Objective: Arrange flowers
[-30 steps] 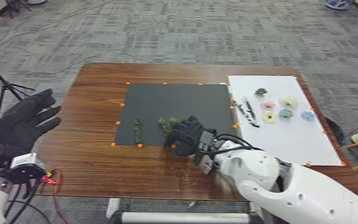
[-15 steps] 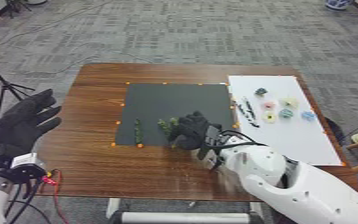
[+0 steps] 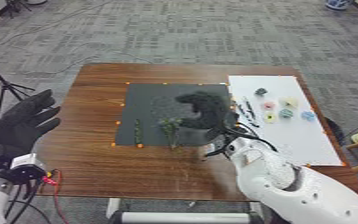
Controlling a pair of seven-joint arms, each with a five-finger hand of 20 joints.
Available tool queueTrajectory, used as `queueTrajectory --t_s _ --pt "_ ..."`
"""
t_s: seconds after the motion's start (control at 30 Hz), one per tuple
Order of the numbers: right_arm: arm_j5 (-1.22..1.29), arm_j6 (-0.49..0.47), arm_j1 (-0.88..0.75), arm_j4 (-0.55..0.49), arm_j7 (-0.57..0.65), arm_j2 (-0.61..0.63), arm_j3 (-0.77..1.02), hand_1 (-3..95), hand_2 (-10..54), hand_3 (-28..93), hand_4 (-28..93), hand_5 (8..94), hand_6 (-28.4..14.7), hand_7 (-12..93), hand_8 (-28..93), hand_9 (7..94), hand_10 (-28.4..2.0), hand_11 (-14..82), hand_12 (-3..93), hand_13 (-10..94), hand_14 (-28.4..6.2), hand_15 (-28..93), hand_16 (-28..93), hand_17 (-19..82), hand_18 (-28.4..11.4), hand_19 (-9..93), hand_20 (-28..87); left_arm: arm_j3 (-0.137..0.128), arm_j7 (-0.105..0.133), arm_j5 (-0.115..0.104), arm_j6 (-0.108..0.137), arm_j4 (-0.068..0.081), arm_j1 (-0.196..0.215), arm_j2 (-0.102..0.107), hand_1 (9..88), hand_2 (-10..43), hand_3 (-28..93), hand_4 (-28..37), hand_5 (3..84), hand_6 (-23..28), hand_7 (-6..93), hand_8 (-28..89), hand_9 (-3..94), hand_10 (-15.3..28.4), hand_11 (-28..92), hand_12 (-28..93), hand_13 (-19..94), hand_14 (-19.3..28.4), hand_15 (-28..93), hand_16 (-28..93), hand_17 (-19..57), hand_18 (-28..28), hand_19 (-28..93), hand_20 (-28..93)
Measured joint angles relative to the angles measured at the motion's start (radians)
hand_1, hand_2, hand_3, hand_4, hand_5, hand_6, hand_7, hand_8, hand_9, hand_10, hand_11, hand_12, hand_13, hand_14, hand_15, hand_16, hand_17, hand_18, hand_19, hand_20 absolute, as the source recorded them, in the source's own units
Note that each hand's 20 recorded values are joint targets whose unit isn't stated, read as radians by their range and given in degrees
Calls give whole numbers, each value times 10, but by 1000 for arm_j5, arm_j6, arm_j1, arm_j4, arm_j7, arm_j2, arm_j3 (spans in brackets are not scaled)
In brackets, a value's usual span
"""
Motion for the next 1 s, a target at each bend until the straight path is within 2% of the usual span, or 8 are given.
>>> queueTrajectory --t_s 0.07,0.17,0.33,0.4,0.47,0.57,0.83,1.0 --pt "-158 52 28 50 138 0 -12 318 -95 684 -283 481 -53 302 -121 442 -160 669 567 439 -164 844 463 226 -213 807 557 0 3 0 0 -1 3 -1 245 -47 691 -261 261 27 222 -102 180 99 260 214 96 127 476 -38 -102 191 397 125" --pt "-309 31 37 121 260 2 50 320 -95 684 -283 497 -47 372 -132 456 -159 673 588 450 -165 843 475 232 -217 814 558 0 6 0 1 -2 7 -1 246 -47 689 -262 261 27 222 -102 181 100 261 214 96 128 476 -38 -102 191 397 125" --pt "-235 -122 27 108 440 51 160 357 -95 585 -283 506 -45 487 -162 459 -161 668 606 455 -171 841 492 234 -220 818 564 -1 9 0 1 -2 9 -4 246 -46 689 -261 261 27 223 -102 180 99 262 214 97 127 477 -38 -102 191 397 125" --pt "-193 -155 19 92 541 71 171 416 -95 471 -283 504 -46 537 -189 459 -161 663 616 454 -171 837 500 234 -221 817 565 -1 9 0 1 -3 9 -5 246 -46 689 -262 262 27 222 -102 180 100 262 213 97 127 477 -38 -102 191 397 125" --pt "-177 -164 -6 89 595 78 195 431 -95 440 -283 505 -46 554 -197 459 -161 664 616 454 -171 837 504 234 -222 818 567 -1 9 0 1 -3 9 -6 247 -46 689 -262 262 27 221 -102 180 101 262 213 97 127 477 -39 -102 191 397 125" --pt "-173 -179 -60 89 574 78 240 459 -95 379 -283 512 -44 574 -206 464 -160 671 613 455 -173 840 508 233 -224 819 571 -1 9 0 1 -3 9 -6 247 -44 689 -262 262 27 221 -101 180 100 261 213 96 127 477 -39 -102 191 397 125" --pt "-164 -217 -108 78 514 93 204 431 -95 430 -283 509 -49 576 -210 465 -162 670 628 458 -174 842 521 235 -225 822 576 -3 10 -3 0 -3 9 -6 246 -42 690 -261 263 28 221 -101 181 99 262 213 97 127 478 -39 -102 191 397 125" --pt "-164 -238 -107 95 517 83 175 334 -95 603 -283 508 -49 574 -210 463 -164 672 625 457 -173 843 519 235 -225 822 576 -3 10 -3 -1 -2 8 -6 246 -41 689 -261 263 28 221 -101 180 99 263 213 97 128 479 -39 -101 191 397 125"
